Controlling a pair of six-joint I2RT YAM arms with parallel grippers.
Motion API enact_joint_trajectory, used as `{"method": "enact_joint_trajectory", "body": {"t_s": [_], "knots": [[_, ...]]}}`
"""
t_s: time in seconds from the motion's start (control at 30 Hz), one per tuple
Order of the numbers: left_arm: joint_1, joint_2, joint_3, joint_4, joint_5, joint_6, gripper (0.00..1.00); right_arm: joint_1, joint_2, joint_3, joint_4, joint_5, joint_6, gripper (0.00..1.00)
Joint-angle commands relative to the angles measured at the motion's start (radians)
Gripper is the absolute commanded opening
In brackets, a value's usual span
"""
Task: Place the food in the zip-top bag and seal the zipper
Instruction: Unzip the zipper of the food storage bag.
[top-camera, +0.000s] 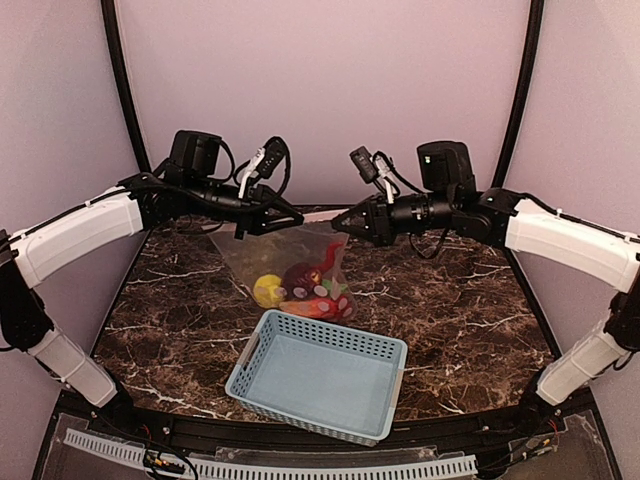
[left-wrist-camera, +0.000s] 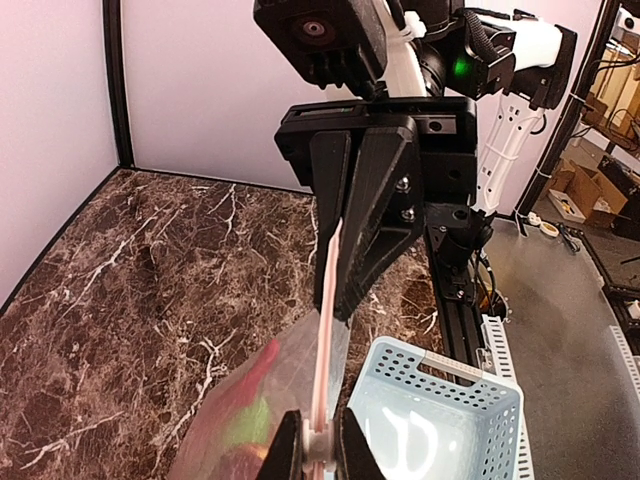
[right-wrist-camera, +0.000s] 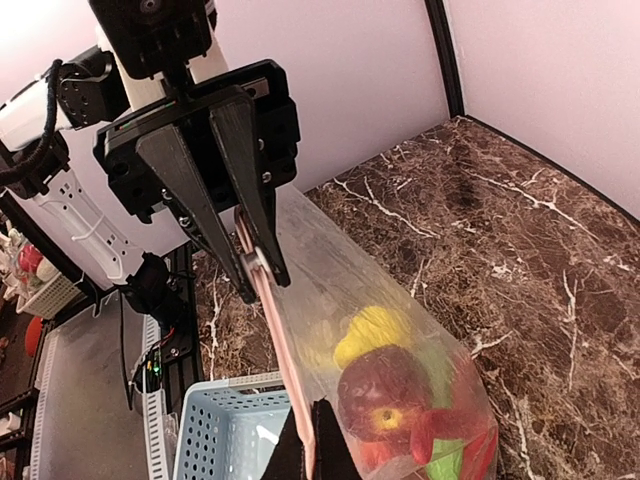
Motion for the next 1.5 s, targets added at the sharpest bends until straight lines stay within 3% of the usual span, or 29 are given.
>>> {"method": "enact_joint_trajectory", "body": {"t_s": [0.0,0.93,1.4,1.47], "knots": [[0.050,-0.069,-0.028,-0.077,-0.027,0.021,0.01,-0.088,-0.107,-0.043,-0.051,0.117,0.002,0.00],[0.090,-0.090,-0.040,-0.173,-0.121,0.111,0.01,-0.291,-0.305,-0.173,-0.138,0.173,0.001,0.00],[0.104,-0.126,-0.078,-0.180,-0.167,0.123,0.01,-0.310,-0.314,-0.179,-0.147,0.157,0.001,0.00],[0.104,-0.132,-0.088,-0.173,-0.168,0.121,0.06,-0.309,-0.312,-0.178,-0.145,0.146,0.002,0.00]]}}
